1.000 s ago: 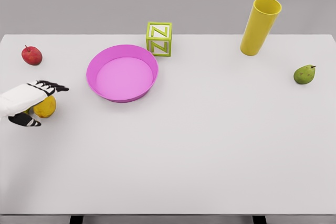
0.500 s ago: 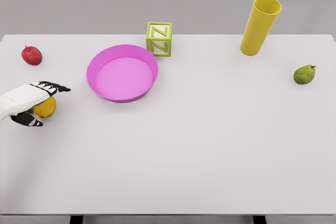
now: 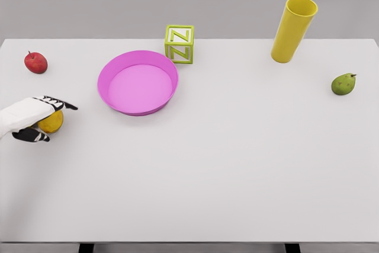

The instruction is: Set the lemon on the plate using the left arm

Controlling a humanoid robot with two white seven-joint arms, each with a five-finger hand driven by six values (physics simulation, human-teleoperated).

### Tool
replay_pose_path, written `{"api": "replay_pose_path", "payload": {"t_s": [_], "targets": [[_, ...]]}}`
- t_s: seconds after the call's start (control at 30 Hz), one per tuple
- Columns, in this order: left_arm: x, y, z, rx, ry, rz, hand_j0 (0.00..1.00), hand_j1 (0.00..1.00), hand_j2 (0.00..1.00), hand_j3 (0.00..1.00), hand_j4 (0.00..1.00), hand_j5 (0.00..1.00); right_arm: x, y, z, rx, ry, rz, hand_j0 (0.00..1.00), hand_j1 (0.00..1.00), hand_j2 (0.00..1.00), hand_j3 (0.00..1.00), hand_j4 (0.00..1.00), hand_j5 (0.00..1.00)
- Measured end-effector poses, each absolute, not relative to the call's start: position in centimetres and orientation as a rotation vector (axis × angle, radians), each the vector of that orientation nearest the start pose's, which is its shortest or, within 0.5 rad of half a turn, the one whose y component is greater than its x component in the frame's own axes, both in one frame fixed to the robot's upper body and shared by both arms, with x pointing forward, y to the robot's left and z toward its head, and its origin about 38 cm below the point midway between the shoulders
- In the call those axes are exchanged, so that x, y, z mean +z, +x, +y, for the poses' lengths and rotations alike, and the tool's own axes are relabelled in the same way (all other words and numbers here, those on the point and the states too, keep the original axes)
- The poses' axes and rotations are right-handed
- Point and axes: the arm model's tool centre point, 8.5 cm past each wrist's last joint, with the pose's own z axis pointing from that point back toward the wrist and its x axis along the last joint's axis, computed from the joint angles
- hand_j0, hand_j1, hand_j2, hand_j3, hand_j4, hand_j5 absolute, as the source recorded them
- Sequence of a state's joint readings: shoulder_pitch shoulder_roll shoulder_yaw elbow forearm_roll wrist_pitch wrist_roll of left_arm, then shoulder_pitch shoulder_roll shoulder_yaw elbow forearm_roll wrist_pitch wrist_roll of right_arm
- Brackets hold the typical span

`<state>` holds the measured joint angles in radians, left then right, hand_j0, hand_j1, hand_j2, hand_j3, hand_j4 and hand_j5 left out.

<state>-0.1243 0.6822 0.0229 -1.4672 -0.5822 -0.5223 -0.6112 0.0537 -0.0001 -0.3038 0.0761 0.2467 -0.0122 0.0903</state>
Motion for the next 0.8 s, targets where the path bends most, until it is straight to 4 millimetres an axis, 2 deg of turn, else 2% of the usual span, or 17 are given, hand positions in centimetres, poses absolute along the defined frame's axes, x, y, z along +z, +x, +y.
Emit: {"api": "replay_pose_path", "payload": {"t_s": [0.17, 0.8], "targets": [[14.47, 37.35, 40.58, -1.685, 0.532, -1.213, 0.65, 0.65, 0.65, 0.65, 0.65, 0.65, -25.83, -5.8, -25.59, -0.068, 0.022, 0.109, 1.0, 1.0, 1.0, 1.0, 1.0, 1.0], [15.23, 37.5, 40.32, -1.676, 0.53, -1.248, 0.5, 0.5, 0.5, 0.5, 0.5, 0.5, -25.83, -5.81, -25.58, -0.068, 0.022, 0.109, 1.0, 1.0, 1.0, 1.0, 1.0, 1.0]]}}
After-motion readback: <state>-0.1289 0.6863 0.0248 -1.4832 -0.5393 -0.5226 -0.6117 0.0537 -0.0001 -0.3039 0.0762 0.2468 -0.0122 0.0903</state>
